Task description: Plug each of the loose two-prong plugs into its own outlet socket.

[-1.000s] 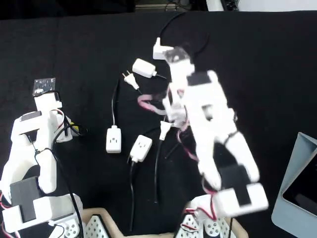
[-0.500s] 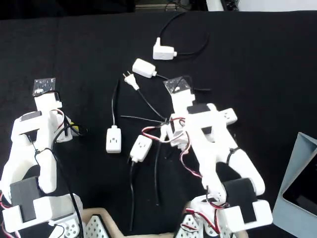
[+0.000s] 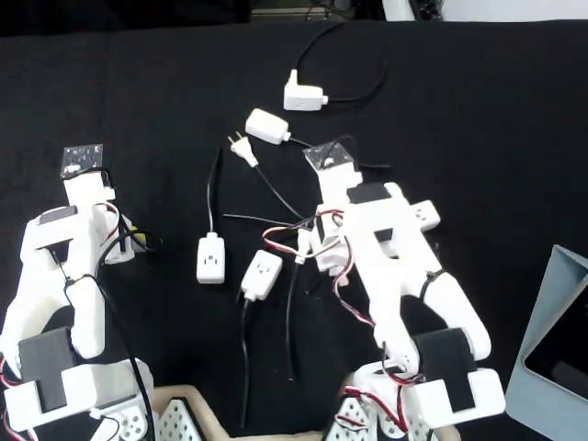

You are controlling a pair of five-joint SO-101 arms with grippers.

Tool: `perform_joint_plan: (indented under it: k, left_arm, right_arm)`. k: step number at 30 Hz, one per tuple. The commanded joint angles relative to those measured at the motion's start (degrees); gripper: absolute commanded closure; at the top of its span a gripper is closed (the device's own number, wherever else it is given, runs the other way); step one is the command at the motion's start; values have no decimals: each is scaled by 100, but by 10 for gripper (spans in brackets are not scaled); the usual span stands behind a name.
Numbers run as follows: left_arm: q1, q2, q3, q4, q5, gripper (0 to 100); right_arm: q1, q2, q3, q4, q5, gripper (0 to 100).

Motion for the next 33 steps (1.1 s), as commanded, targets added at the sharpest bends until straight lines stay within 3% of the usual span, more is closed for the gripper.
perform_joint_plan:
  k: [1, 9, 13, 17, 27, 33]
  left_arm:
    - [-40, -185, -40, -105, 62, 744]
    - [-40, -185, -40, -105, 62, 744]
    - [-40, -185, -40, -105, 62, 744]
    - [-40, -185, -40, -105, 53, 744]
    - [4, -246, -92, -53, 79, 744]
    - [13, -914, -127, 9, 642, 744]
  right_arm:
    - [44, 92, -303, 44, 62, 920]
    - [70, 954, -866, 202, 53, 924]
    - [70, 989, -1209, 484, 62, 989]
    - [79, 866, -1464, 941, 70, 987]
    - [-35, -1648, -1481, 1547, 18, 987]
    - [-721, -3099, -567, 949, -466, 987]
